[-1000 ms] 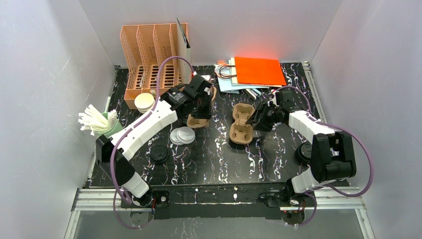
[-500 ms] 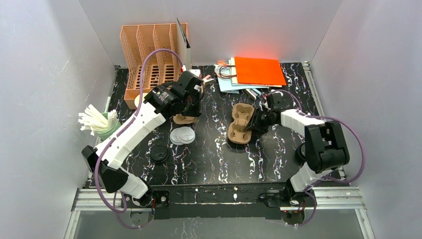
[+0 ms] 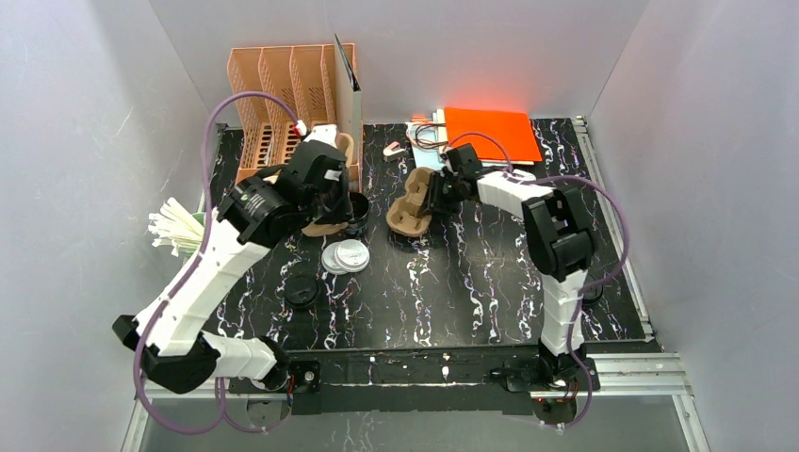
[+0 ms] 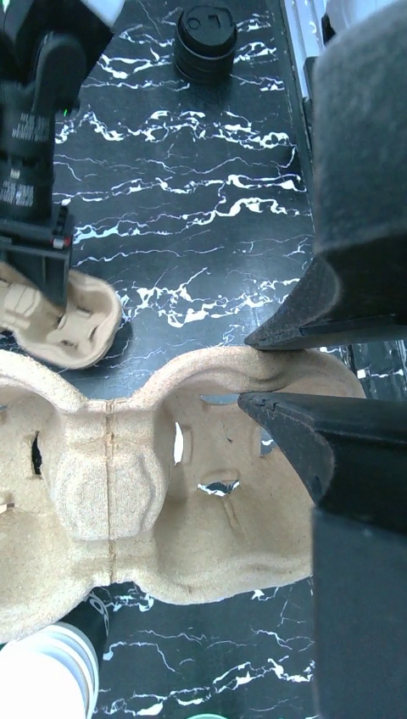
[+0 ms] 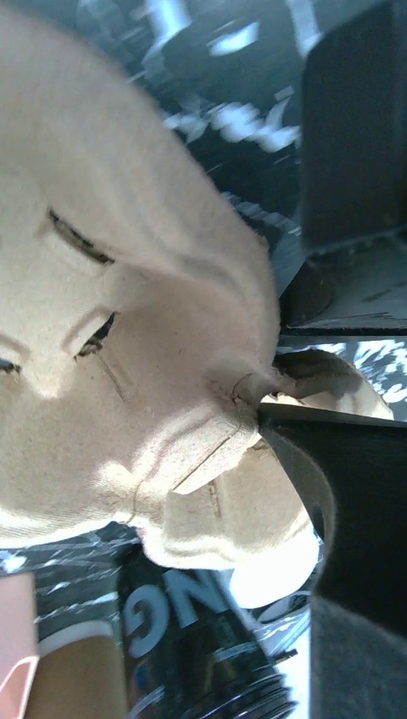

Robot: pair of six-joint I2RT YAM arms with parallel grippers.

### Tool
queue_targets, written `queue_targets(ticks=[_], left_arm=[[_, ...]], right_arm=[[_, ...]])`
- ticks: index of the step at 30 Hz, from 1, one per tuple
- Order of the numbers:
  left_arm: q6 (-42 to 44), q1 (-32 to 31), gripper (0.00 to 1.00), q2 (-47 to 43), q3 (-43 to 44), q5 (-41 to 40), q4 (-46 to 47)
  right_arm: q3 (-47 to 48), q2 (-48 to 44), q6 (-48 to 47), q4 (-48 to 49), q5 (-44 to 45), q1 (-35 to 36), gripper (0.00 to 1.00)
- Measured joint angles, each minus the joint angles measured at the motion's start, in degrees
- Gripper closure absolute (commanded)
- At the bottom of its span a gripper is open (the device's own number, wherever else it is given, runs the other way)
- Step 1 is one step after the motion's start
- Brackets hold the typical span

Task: Pack the takeout coffee
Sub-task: Move the cup tray to the center of the board, then place the cup tray in the cup tray.

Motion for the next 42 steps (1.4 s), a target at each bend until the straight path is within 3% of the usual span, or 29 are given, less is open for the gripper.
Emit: queue_targets(ticks=[8, 10, 13, 19, 22, 23, 26, 34, 42], left_arm=[[-2.5, 0.0, 0.89, -3.4, 0.0, -1.3, -2.1], [-2.8, 0.0, 0.89, -3.3, 0.0, -1.3, -2.3], [-3.2, 0.0, 0.89, -3.0, -0.2, -1.2, -2.5], [-3.2, 0.0, 0.89, -1.6, -0.6, -0.5, -2.0], [-3.2, 0.0, 0.89, -0.7, -1.5, 0.3, -1.0], [-3.2, 0.0, 0.89, -0.3, -2.1, 0.8, -0.6], [-3.0, 0.0, 0.89, 1.4, -2.9, 2.3, 0.4], [-2.1, -1.0, 0.89, 7.9, -3.3, 5.8, 4.3], [-0.5, -8.6, 0.89, 15.2, -4.7, 6.7, 10.4]], right_arm=[[17.9, 13.1, -0.1, -0.2, 0.2, 4.3, 0.58], [22.6, 15.8, 0.0, -0.5, 0.4, 4.9, 0.51], [28.9, 19.5, 0.2, -1.6, 0.1, 5.5, 0.32], [36.0, 22.6, -0.8, -5.9, 0.2, 5.7, 0.22], [33.7, 21.1, -1.5, -5.1, 1.6, 5.6, 0.18], [32.1, 20.1, -1.5, -4.7, 2.3, 5.6, 0.1], [25.2, 14.9, -1.6, -3.3, 4.3, 4.3, 0.02], [10.2, -1.9, -2.2, 0.1, 5.5, -4.0, 0.03], [-3.3, -20.0, -3.2, -1.7, 9.2, -9.7, 0.04]])
